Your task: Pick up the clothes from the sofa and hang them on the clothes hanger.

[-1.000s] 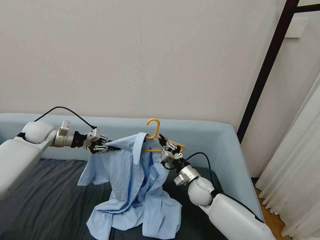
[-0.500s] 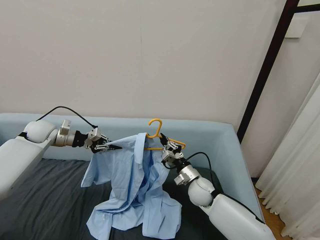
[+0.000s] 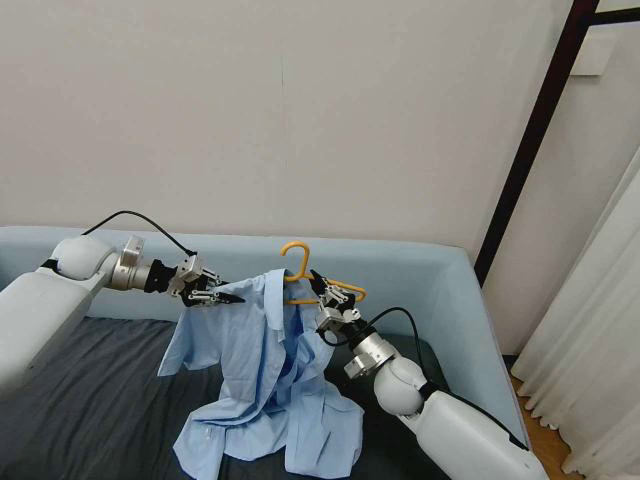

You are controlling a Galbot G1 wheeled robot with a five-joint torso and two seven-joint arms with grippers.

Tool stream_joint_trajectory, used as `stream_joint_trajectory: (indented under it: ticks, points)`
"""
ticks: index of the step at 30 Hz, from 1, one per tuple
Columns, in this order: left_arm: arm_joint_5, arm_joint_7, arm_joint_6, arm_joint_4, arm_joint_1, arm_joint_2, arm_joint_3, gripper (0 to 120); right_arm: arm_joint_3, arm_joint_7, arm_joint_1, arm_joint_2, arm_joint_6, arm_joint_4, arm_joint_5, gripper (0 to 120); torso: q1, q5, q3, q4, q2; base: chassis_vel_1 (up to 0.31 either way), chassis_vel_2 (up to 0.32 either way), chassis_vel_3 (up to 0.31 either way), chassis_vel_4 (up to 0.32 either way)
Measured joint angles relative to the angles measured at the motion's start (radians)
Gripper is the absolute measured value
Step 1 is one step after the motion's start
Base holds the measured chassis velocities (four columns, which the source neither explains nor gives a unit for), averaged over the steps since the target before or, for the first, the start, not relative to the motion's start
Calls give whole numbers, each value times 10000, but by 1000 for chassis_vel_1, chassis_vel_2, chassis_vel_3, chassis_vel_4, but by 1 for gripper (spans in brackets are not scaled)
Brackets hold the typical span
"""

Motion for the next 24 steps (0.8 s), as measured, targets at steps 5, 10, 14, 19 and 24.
stream_joint_trajectory:
  ticks: [5, 10, 14, 19, 24]
  points:
    - [97, 1, 3, -1, -11, -18, 22, 57, 27, 15, -4, -5, -10, 2, 23, 4, 0, -1, 0, 2, 0, 0, 0, 0, 0]
    - [217, 11, 4, 40, 17, -27, -28, 59, 89, 35, 40, -6, -29, -19, 97, 4, 0, -1, 0, 3, 0, 0, 0, 0, 0]
    - [271, 47, 4, 114, 18, -19, -85, 44, 116, 59, 64, -5, -41, -64, 123, 4, 0, -2, 0, 2, 0, 0, 0, 0, 0]
    - [315, 70, 4, 234, 31, -41, -175, 26, 106, 98, 63, 7, -71, -68, 193, 4, 0, -1, 0, 3, 0, 0, 0, 0, 0]
    - [339, 73, 0, 317, 20, -102, -191, 8, 74, 149, 51, 12, -75, -48, 205, 4, 0, -2, 0, 2, 0, 0, 0, 0, 0]
